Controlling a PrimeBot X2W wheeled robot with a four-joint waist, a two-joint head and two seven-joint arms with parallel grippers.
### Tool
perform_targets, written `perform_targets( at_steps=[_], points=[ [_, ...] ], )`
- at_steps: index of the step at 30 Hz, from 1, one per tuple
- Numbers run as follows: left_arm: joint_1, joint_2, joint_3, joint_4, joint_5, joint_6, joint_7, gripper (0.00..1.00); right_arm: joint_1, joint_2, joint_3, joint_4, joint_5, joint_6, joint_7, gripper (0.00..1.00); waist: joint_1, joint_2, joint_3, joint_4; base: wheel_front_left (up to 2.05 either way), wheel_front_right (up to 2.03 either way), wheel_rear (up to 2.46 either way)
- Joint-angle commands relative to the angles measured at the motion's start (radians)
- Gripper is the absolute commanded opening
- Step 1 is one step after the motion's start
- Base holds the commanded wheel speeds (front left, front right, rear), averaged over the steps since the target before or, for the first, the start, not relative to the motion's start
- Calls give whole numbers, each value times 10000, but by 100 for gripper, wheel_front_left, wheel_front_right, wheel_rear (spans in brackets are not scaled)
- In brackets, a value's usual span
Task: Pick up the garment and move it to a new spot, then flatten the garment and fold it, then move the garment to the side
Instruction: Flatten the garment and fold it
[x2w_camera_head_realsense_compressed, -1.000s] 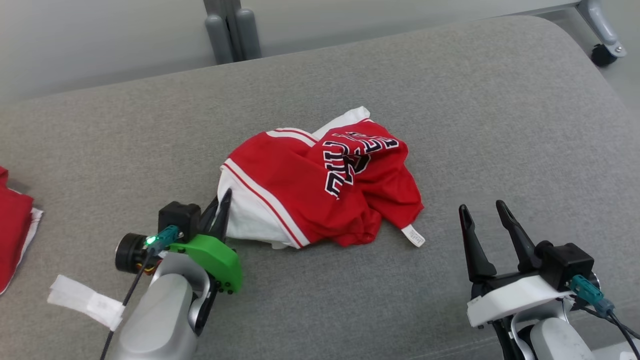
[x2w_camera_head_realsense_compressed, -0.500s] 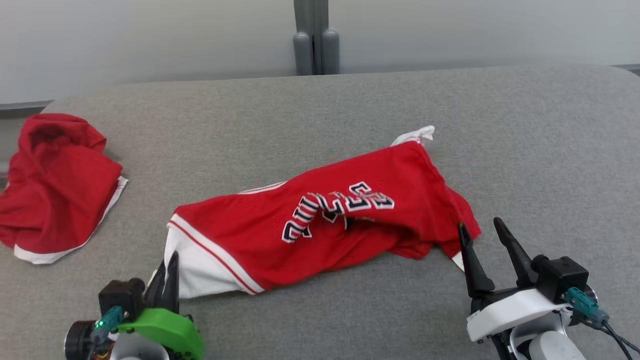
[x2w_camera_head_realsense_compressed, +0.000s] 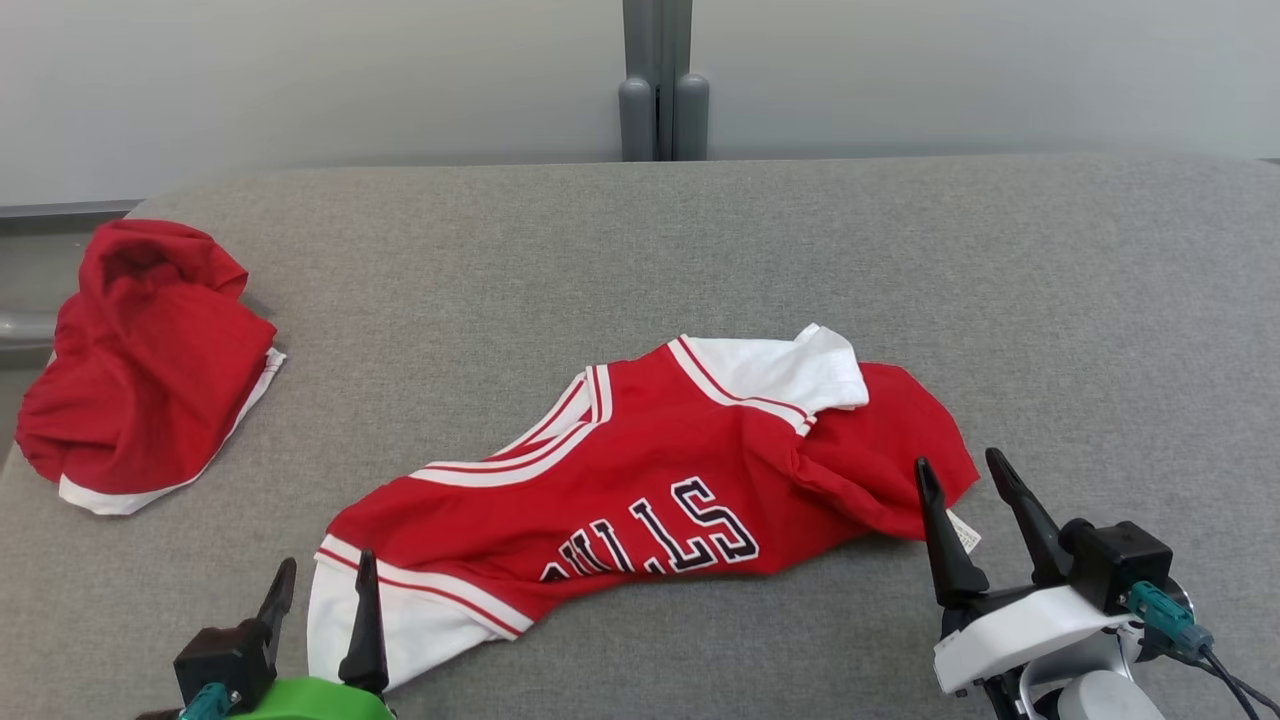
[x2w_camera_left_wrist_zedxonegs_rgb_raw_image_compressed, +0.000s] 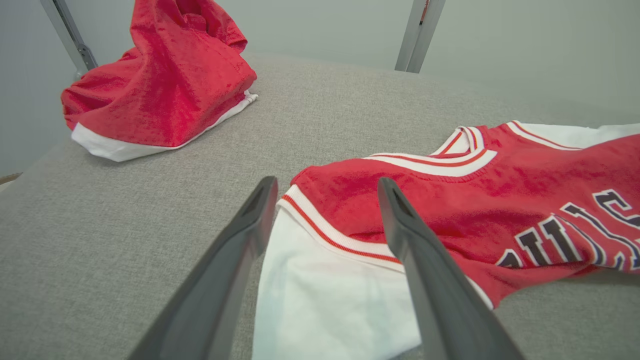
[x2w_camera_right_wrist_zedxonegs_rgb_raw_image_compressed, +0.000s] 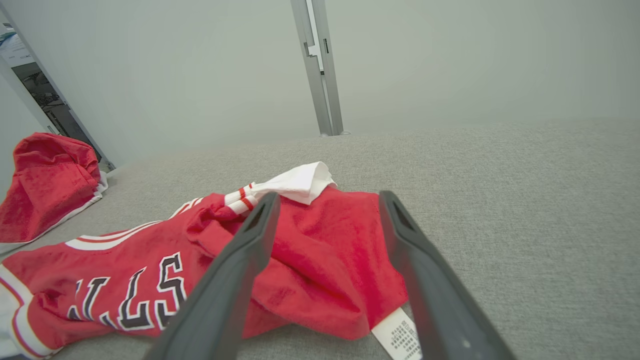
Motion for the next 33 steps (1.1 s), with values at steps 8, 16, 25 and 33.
perform_targets(
  at_steps=[8,16,25,33],
  points=[
    [-621,-210,347,-364,388,5,-659,100,18,25,-22,149,40,1,-29,100,0,0,-141,-281,0,0,0],
    [-578,-763,1161,-956,1202,-267,-708,100,106,-53,71,252,119,1,-29,100,0,0,-145,-457,0,0,0],
    [-441,-1227,1927,-1071,1848,-753,-711,100,-326,-402,1260,417,215,1,-29,100,0,0,-129,-301,0,0,0],
    [-577,-1538,2167,-974,2162,-1143,-700,100,-1279,-904,2715,1597,498,-1,-29,100,0,0,0,127,0,0,0]
  ],
)
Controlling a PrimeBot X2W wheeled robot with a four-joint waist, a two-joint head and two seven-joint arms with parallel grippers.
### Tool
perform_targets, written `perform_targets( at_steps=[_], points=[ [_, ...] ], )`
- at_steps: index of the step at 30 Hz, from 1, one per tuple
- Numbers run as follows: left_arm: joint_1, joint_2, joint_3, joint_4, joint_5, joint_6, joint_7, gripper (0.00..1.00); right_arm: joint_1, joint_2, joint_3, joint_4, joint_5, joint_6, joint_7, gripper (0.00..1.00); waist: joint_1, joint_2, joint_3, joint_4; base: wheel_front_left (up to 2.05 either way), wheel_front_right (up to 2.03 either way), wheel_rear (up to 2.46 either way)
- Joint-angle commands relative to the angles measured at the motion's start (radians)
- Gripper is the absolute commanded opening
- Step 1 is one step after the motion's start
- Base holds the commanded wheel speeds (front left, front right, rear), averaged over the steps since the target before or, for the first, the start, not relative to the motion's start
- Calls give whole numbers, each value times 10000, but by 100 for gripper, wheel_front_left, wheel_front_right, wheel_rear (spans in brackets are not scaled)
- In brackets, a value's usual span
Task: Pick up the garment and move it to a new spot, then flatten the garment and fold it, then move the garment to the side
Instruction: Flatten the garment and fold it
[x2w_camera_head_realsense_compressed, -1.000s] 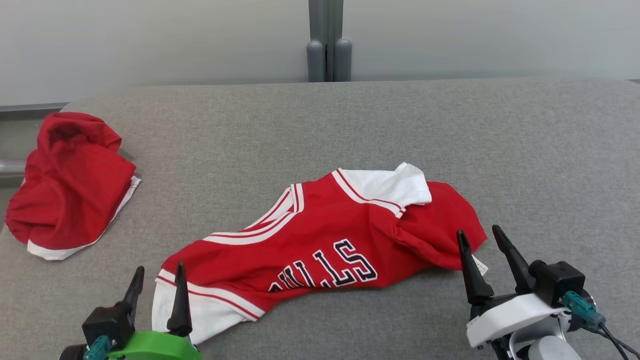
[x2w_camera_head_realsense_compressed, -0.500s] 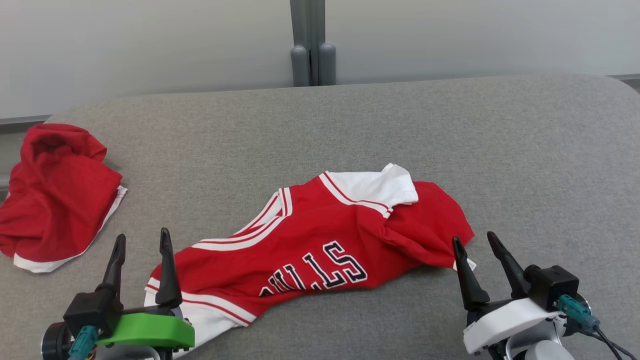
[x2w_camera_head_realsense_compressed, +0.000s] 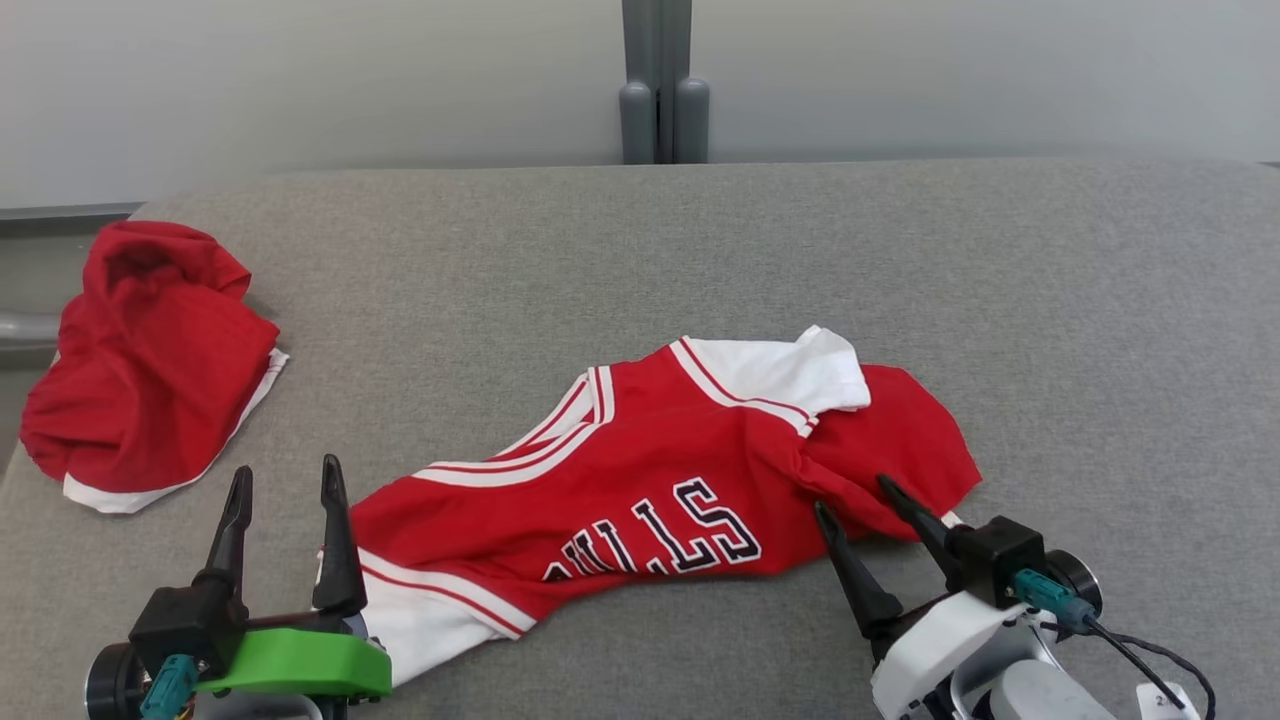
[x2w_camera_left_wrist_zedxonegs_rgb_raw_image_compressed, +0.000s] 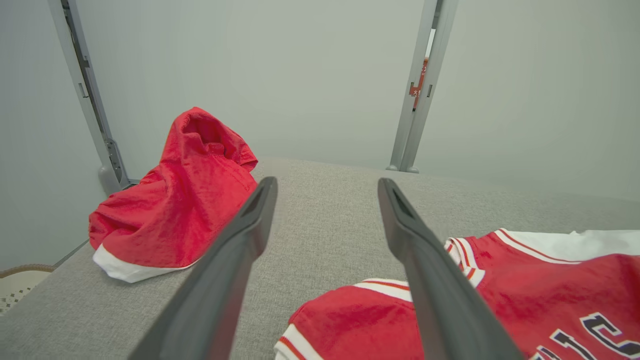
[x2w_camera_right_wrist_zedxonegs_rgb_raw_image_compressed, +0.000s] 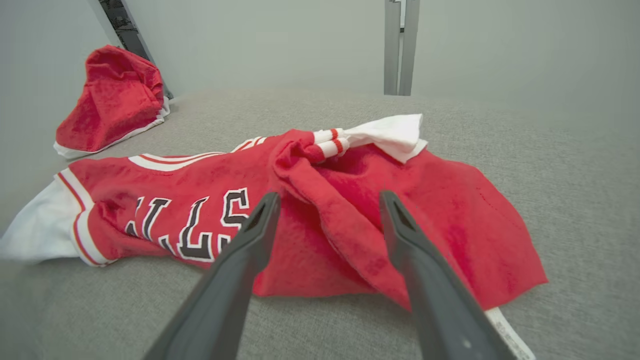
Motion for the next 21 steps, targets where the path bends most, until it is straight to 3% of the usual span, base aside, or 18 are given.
perform_targets(
  at_steps=[1,6,7,8,14,21],
  points=[
    [-81,-49,50,10,92,-71,-4,100,-235,-116,127,295,105,-1,-29,100,0,0,79,177,0,0,0],
    [-241,-131,57,88,231,-225,-4,100,-928,-241,598,1646,165,-3,-29,100,0,0,148,480,0,0,0],
    [-245,-142,59,100,245,-219,-4,100,-1022,-233,681,1874,232,-3,-29,87,0,0,149,514,0,0,0],
    [-237,-155,70,111,256,-229,-5,100,-1156,-228,752,2066,281,-3,-29,0,0,0,143,537,0,0,0],
    [-32,-200,273,124,287,-217,-3,100,-1348,-261,738,1921,552,-3,-29,0,0,0,43,383,0,0,0],
    [192,-215,417,127,190,-223,-3,100,-641,-383,16,60,228,-3,-29,0,0,0,-125,-20,0,0,0]
  ],
)
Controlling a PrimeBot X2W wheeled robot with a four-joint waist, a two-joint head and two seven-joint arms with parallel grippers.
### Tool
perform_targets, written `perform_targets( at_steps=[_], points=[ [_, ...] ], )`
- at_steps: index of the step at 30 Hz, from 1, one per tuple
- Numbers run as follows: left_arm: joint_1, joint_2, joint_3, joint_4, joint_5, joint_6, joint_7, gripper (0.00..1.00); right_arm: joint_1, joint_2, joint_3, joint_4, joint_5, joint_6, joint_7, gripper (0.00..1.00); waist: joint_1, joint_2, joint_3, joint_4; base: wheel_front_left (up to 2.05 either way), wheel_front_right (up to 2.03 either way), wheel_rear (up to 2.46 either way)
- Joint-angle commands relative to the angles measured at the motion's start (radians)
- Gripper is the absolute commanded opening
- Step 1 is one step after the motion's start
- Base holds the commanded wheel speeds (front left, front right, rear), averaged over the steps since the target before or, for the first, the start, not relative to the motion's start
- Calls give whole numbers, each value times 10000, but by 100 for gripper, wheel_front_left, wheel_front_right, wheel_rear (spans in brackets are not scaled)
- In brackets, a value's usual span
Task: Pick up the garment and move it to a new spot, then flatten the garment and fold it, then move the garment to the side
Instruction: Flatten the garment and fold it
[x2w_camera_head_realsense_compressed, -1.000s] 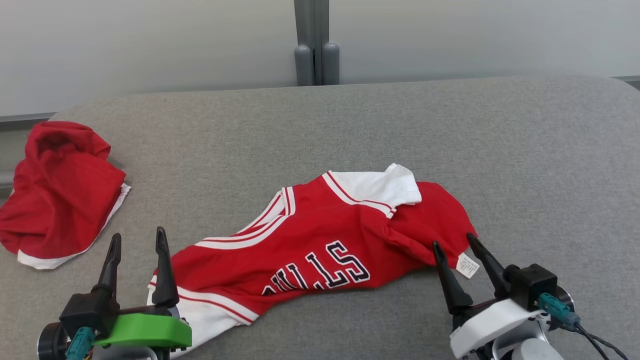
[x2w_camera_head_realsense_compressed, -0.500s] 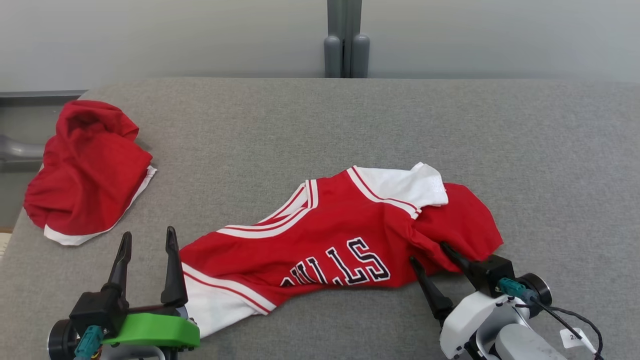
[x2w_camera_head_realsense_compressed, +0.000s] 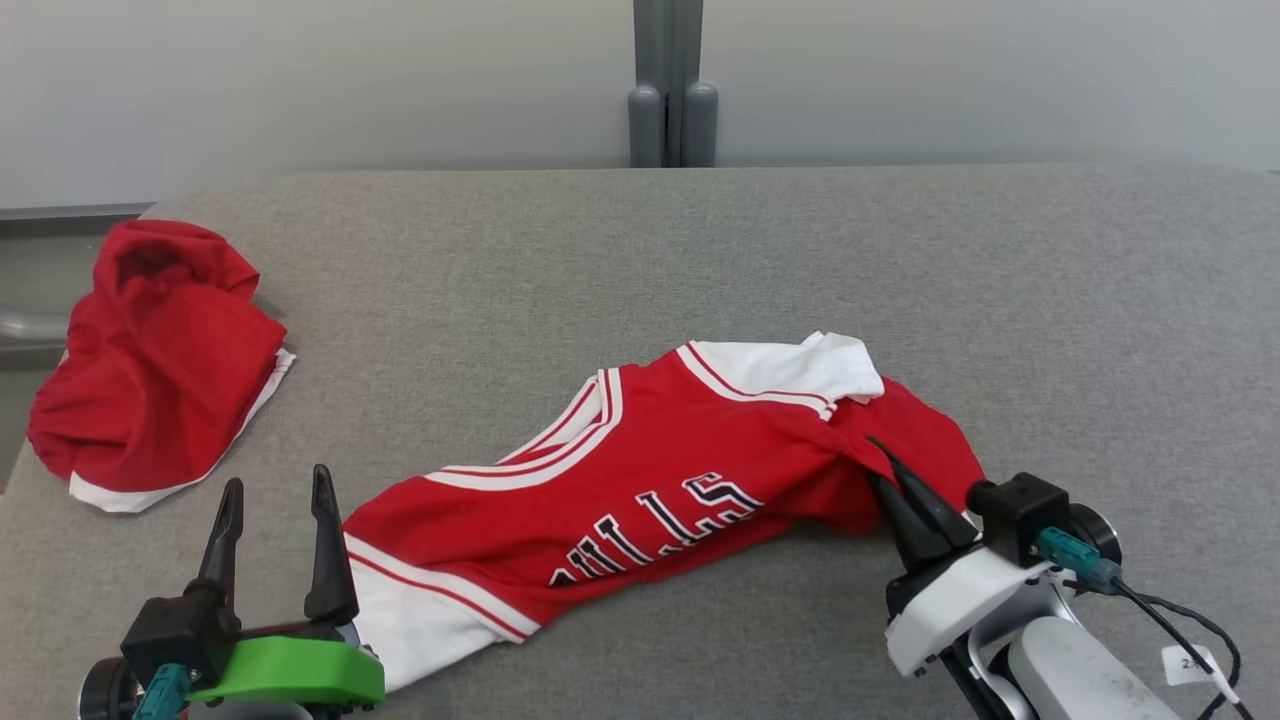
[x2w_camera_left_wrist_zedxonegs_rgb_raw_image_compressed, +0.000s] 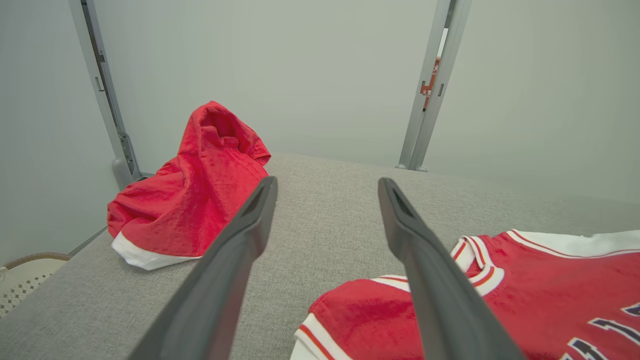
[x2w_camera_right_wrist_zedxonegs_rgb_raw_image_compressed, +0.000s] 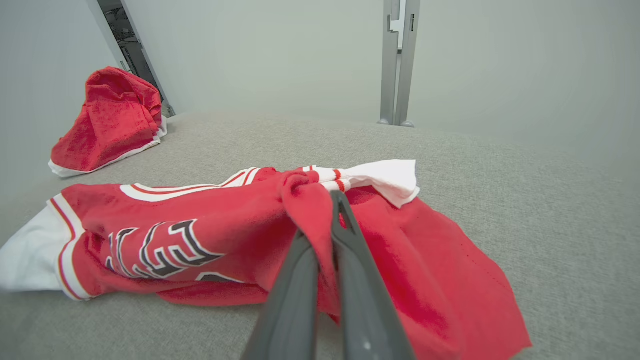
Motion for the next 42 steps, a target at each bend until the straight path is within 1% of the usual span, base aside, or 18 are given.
perform_targets(
  at_steps=[1,7,11,16,21,27,31,35,39,42],
  points=[
    [132,3,19,10,-29,11,-3,100,238,-96,-209,-440,-152,-3,-29,0,0,0,-80,-196,0,0,0],
    [236,6,-76,-46,-164,149,-3,100,952,-357,-1005,-2200,-544,-3,-31,0,0,0,-143,-446,0,0,0],
    [230,7,-144,-25,-223,179,-2,100,1214,-518,-1312,-2930,-769,-1,81,0,0,0,-171,-456,0,0,0],
    [132,6,-331,12,-346,174,-2,100,1100,-679,-1438,-3200,-861,-3,286,0,0,0,-142,-151,0,0,0],
    [60,5,-515,47,-446,226,-2,100,434,-881,-1192,-2880,-928,-1,389,0,0,0,12,377,0,0,0],
    [-159,5,-814,64,-591,280,-2,100,-1312,-1125,-563,-2091,-956,-3,562,0,0,0,378,1050,0,0,0],
    [-359,5,-1074,91,-686,326,-2,100,-2831,-1277,70,-1085,-856,-3,567,0,0,0,686,1439,0,0,0],
    [-644,4,-1364,108,-804,388,-2,100,-4362,-1274,663,291,-617,-3,454,0,0,0,1033,1819,0,0,0],
    [-891,4,-1597,164,-949,434,-2,100,-5588,-1042,1196,1992,-345,-3,309,0,0,0,1290,2118,0,0,0],
    [-1016,3,-1743,170,-1044,509,-2,100,-6244,-680,1519,3368,-5,-4,191,0,0,0,1420,2226,0,0,0]
  ],
)
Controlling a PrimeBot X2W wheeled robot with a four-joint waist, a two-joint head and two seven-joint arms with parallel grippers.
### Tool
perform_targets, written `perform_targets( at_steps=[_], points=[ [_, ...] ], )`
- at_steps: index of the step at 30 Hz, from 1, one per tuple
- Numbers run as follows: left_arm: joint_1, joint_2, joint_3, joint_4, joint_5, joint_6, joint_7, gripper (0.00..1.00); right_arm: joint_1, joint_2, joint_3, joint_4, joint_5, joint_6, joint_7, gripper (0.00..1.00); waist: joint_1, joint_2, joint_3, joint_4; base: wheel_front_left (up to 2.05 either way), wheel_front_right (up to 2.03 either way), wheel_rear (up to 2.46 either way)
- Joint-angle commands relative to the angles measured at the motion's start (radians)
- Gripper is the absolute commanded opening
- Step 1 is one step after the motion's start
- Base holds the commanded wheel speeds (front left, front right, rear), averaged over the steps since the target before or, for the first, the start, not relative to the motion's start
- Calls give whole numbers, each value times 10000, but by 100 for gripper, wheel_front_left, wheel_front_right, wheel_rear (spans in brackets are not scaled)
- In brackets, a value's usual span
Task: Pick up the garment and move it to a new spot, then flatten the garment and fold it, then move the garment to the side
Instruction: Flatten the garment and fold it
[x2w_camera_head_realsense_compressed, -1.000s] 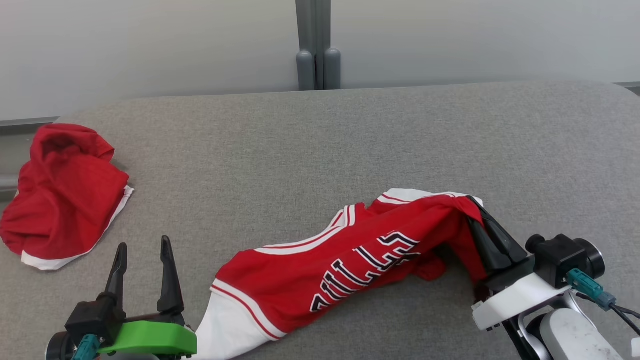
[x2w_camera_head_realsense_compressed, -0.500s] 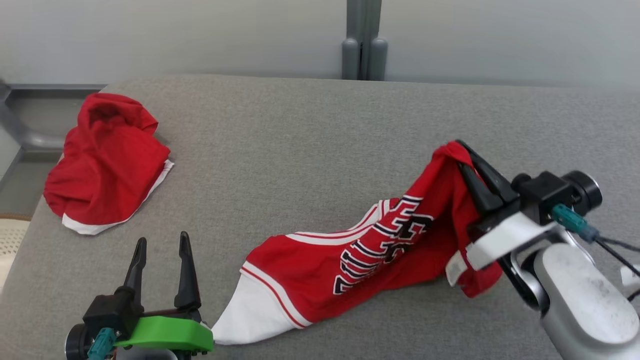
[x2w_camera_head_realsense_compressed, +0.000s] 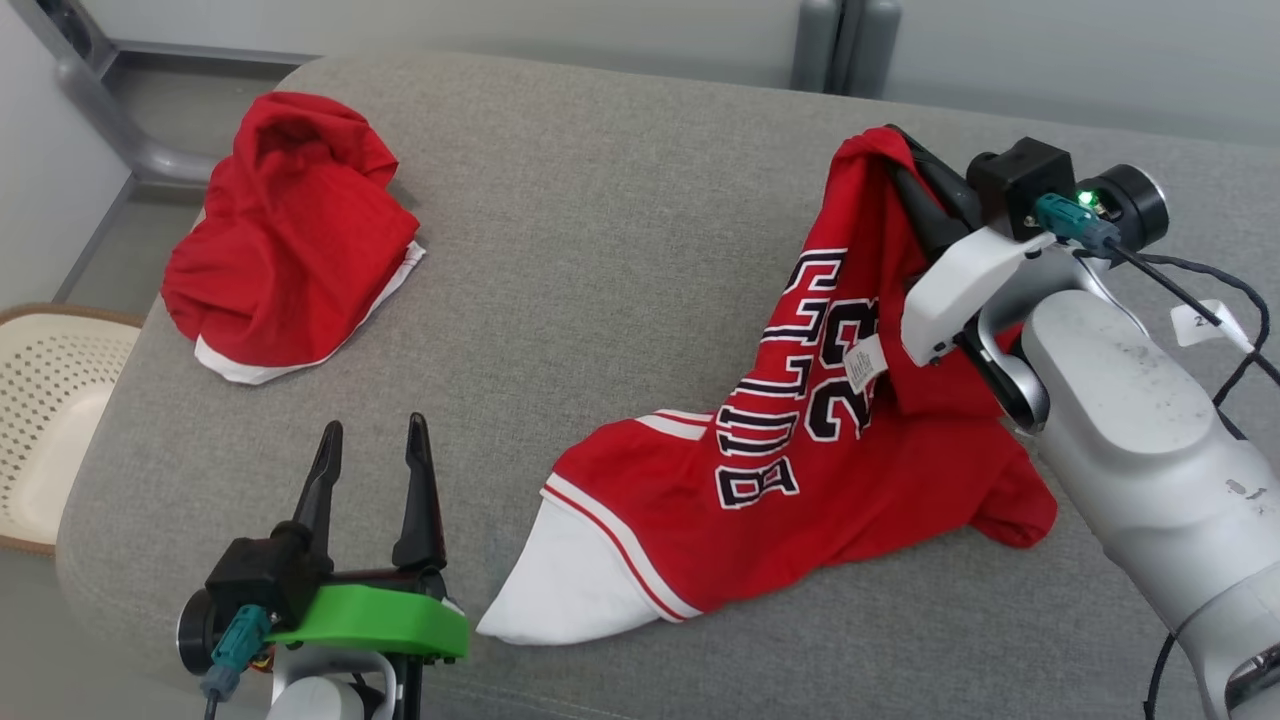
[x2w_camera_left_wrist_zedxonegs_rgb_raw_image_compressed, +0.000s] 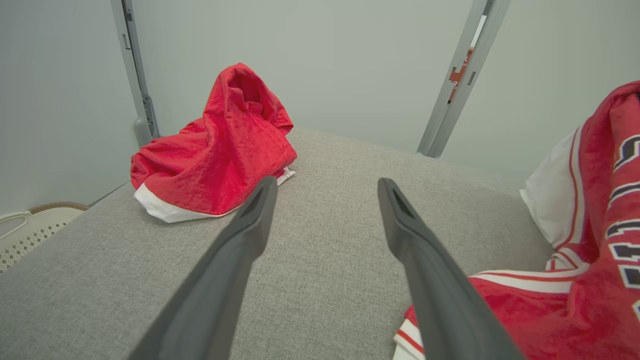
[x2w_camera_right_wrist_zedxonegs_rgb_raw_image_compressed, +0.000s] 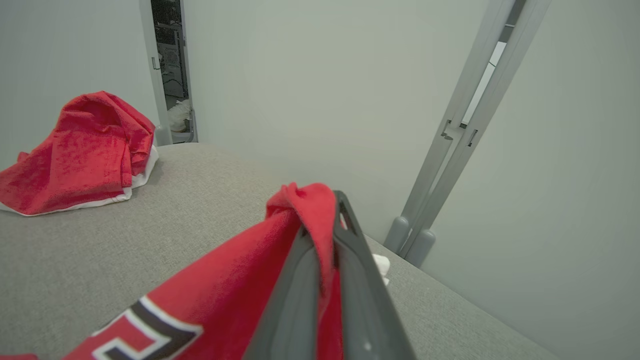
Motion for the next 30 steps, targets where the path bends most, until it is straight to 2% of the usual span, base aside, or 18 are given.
perform_targets(
  at_steps=[1,2,3,6,9,17,25,30],
  points=[
    [-196,14,-56,3,-85,73,-4,100,-179,68,293,534,57,-6,-77,30,0,0,306,289,0,0,0],
    [-230,12,-157,26,-124,79,-5,100,-328,107,540,991,44,-8,-113,69,0,0,340,329,0,0,0],
    [-259,12,-224,42,-153,97,-4,100,-430,172,665,1306,139,-12,-154,100,0,0,352,352,0,0,0],
    [-343,14,-367,70,-195,141,-4,100,-635,356,955,2030,390,-12,-245,100,0,0,367,354,0,0,0],
    [-327,14,-314,80,-134,160,-4,100,-657,354,1075,2131,612,-12,-298,100,0,0,320,178,0,0,0],
    [-37,15,140,108,130,81,-4,100,538,-90,192,532,666,-11,-281,100,0,0,-80,-534,0,0,0],
    [233,17,629,2,431,-45,-4,100,3100,-542,-1022,-1132,322,-11,-283,100,0,0,-459,-1178,0,0,0],
    [304,17,779,-27,506,-106,-5,100,4511,-466,-1615,-1711,223,-11,-284,100,0,0,-511,-1358,0,0,0]
  ],
)
